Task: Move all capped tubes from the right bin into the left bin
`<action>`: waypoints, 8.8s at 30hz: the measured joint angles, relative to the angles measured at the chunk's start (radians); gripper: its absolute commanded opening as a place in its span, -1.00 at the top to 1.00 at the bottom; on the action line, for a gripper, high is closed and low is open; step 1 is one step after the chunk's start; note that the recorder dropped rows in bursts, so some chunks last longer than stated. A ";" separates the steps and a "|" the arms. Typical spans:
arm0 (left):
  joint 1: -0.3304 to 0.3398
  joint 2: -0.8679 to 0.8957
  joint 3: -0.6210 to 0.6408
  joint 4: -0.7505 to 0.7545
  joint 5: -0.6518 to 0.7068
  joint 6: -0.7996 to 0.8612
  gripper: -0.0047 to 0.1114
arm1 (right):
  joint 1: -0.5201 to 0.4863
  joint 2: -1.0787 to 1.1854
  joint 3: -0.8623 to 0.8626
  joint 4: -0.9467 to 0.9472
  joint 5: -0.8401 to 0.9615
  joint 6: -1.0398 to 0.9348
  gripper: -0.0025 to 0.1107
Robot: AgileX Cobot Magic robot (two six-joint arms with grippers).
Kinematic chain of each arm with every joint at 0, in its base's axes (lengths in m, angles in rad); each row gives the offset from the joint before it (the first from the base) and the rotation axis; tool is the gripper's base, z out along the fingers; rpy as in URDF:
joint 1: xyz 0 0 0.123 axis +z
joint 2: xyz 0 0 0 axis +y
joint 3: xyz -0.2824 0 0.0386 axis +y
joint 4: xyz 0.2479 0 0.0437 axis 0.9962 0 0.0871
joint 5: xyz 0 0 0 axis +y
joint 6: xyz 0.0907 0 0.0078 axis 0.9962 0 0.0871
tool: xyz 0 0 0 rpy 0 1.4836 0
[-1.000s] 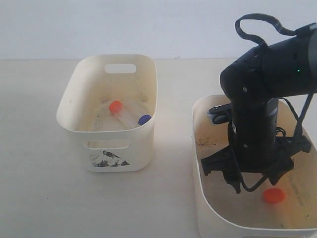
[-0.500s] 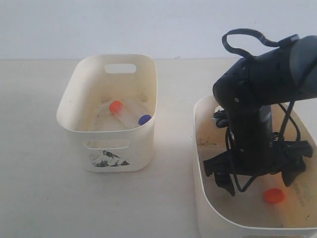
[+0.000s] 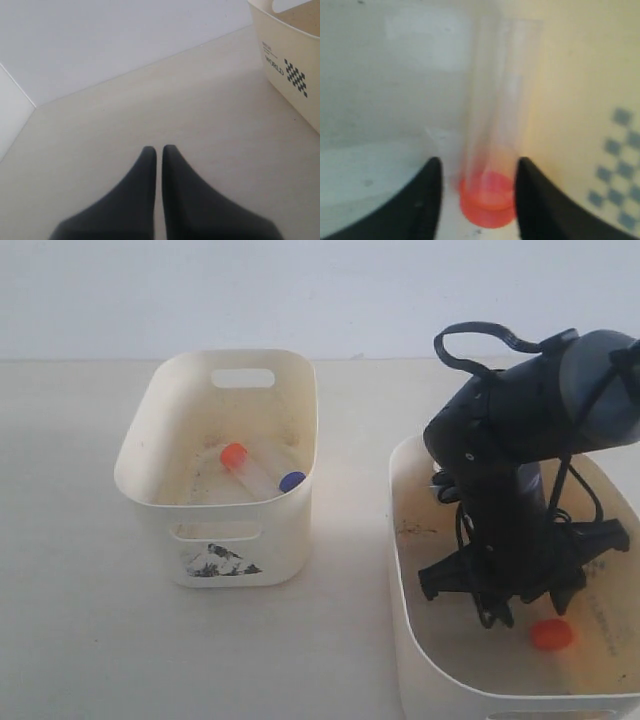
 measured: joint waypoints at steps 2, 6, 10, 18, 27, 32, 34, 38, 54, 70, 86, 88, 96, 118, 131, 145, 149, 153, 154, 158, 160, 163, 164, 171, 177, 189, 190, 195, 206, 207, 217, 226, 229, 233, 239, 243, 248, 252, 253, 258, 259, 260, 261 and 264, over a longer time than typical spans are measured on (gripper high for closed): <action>0.000 0.000 0.000 0.000 0.000 0.000 0.84 | 0.000 0.000 -0.002 -0.015 0.022 0.000 0.73; 0.000 0.000 0.000 0.000 0.000 0.000 0.84 | 0.000 -0.002 -0.008 0.005 -0.015 0.000 0.79; 0.000 0.000 0.000 0.000 0.000 0.000 0.84 | 0.000 0.020 -0.004 0.050 -0.079 0.000 0.79; 0.000 0.000 0.000 0.000 0.000 0.000 0.84 | 0.000 0.019 -0.004 0.054 -0.066 -0.027 0.79; 0.000 0.000 0.000 0.000 0.000 0.000 0.84 | 0.000 0.025 -0.083 0.078 0.084 -0.076 0.79; 0.000 0.000 0.000 0.000 0.000 0.000 0.84 | 0.000 0.025 -0.113 0.086 0.113 -0.106 0.79; 0.000 0.000 0.000 0.000 0.000 0.000 0.84 | 0.000 0.023 -0.113 0.085 0.120 -0.115 0.79; 0.000 0.000 0.000 0.000 0.000 0.000 0.84 | 0.000 0.022 -0.113 0.059 0.158 -0.119 0.79; 0.000 0.000 0.000 0.000 0.000 0.000 0.84 | 0.000 0.021 -0.115 0.007 0.166 -0.175 0.79; 0.000 0.000 0.000 0.000 0.000 0.000 0.84 | 0.000 0.020 -0.115 0.003 0.185 -0.119 0.78; 0.000 0.000 0.000 0.000 0.000 0.000 0.84 | 0.004 0.018 -0.123 0.038 0.164 -0.078 -0.77; 0.000 0.000 0.000 0.000 0.000 0.000 0.84 | 0.004 0.018 -0.123 0.038 0.164 -0.075 -0.75; 0.000 0.000 0.000 0.000 0.000 0.000 0.84 | 0.004 0.014 -0.075 0.008 0.118 -0.015 -0.62; 0.000 0.000 0.000 0.000 0.000 0.000 0.84 | 0.006 -0.002 0.043 -0.061 0.018 0.118 0.96; 0.000 0.000 0.000 0.000 0.000 0.000 0.84 | 0.008 -0.002 0.043 -0.061 0.018 0.121 0.96; 0.000 0.000 0.000 0.000 0.000 0.000 0.84 | 0.003 -0.134 0.007 0.087 0.049 0.017 0.96; 0.000 0.000 0.000 0.000 0.000 0.000 0.84 | 0.001 -0.260 0.007 0.105 0.058 0.015 0.96; 0.000 0.000 0.000 0.000 0.000 0.000 0.84 | -0.004 -0.410 0.007 0.129 0.052 -0.017 0.96; 0.000 0.000 0.000 0.000 0.000 0.000 0.84 | -0.002 -0.441 0.007 0.137 0.038 -0.029 0.96; 0.000 0.000 0.000 0.000 0.000 0.000 0.84 | -0.004 -0.583 0.007 0.195 -0.076 -0.088 0.96; 0.000 0.000 0.000 0.000 0.000 0.000 0.84 | -0.004 -0.647 0.007 0.237 -0.176 -0.154 0.96; 0.000 0.000 0.000 0.000 0.000 0.000 0.84 | -0.004 -0.712 0.007 0.348 -0.364 -0.312 0.96; 0.000 0.000 0.000 0.000 0.000 0.000 0.84 | -0.004 -0.726 0.007 0.392 -0.418 -0.378 0.96; 0.000 0.000 0.000 0.000 0.000 0.000 0.84 | -0.004 -0.717 0.007 0.579 -0.706 -0.682 0.96; 0.000 0.000 0.000 0.000 0.000 0.000 0.84 | 0.004 -0.612 0.007 0.817 -0.942 -0.699 0.96; 0.000 0.000 0.000 0.000 0.000 0.000 0.84 | 0.152 -0.452 0.007 0.850 -0.983 -1.219 0.96; 0.000 0.000 0.000 0.000 0.000 0.000 0.84 | 0.152 -0.452 0.007 0.850 -1.014 -1.204 0.96; 0.000 0.000 0.000 0.000 0.000 0.000 0.84 | 0.154 -0.418 0.002 0.856 -1.127 -1.135 0.96; 0.000 0.000 0.000 0.000 0.000 0.000 0.84 | 0.154 -0.141 -0.206 0.858 -0.882 -1.135 0.41; 0.000 0.000 0.000 0.000 0.000 0.000 0.84 | 0.154 -0.122 -0.211 0.858 -0.872 -1.135 0.16; 0.000 0.000 0.000 0.000 0.000 0.000 0.84 | 0.154 -0.085 -0.220 0.854 -0.836 -1.023 0.94; 0.000 0.000 0.000 0.000 0.000 0.000 0.84 | 0.154 -0.298 -0.221 0.838 -0.662 -1.129 0.93; 0.000 0.000 0.000 0.000 0.000 0.000 0.84 | 0.154 -0.313 -0.221 0.836 -0.662 -1.134 0.93; 0.000 0.000 0.000 0.000 0.000 0.000 0.84 | 0.154 -0.313 -0.221 0.827 -0.670 -1.160 0.93; 0.000 0.000 0.000 0.000 0.000 0.000 0.84 | 0.154 -0.327 -0.221 0.734 -0.725 -1.164 0.93; 0.000 0.000 0.000 0.000 0.000 0.000 0.84 | 0.154 -0.515 -0.124 0.507 -0.707 -1.170 0.93; 0.000 0.000 0.000 0.000 0.000 0.000 0.84 | 0.103 -0.838 0.116 0.459 -0.715 -1.156 0.93; 0.000 0.000 0.000 0.000 0.000 0.000 0.84 | -0.060 -1.062 0.353 0.490 -0.824 -1.080 0.93; 0.000 0.000 0.000 0.000 0.000 0.000 0.84 | -0.100 -1.114 0.409 0.497 -0.873 -1.049 0.93; 0.000 0.000 0.000 0.000 0.000 0.000 0.84 | -0.314 -1.450 0.715 0.526 -1.044 -0.931 0.93; 0.000 0.000 0.000 0.000 0.000 0.000 0.84 | -0.342 -1.512 0.748 0.526 -1.052 -0.926 0.93; 0.000 0.000 0.000 0.000 0.000 0.000 0.84 | -0.364 -1.570 0.790 0.529 -1.060 -0.922 0.93; 0.000 0.000 0.000 0.000 0.000 0.000 0.84 | -0.381 -1.623 0.816 0.529 -1.060 -0.922 0.93; 0.000 0.000 0.000 0.000 0.000 0.000 0.84 | -0.397 -1.742 0.882 0.531 -1.056 -0.917 0.93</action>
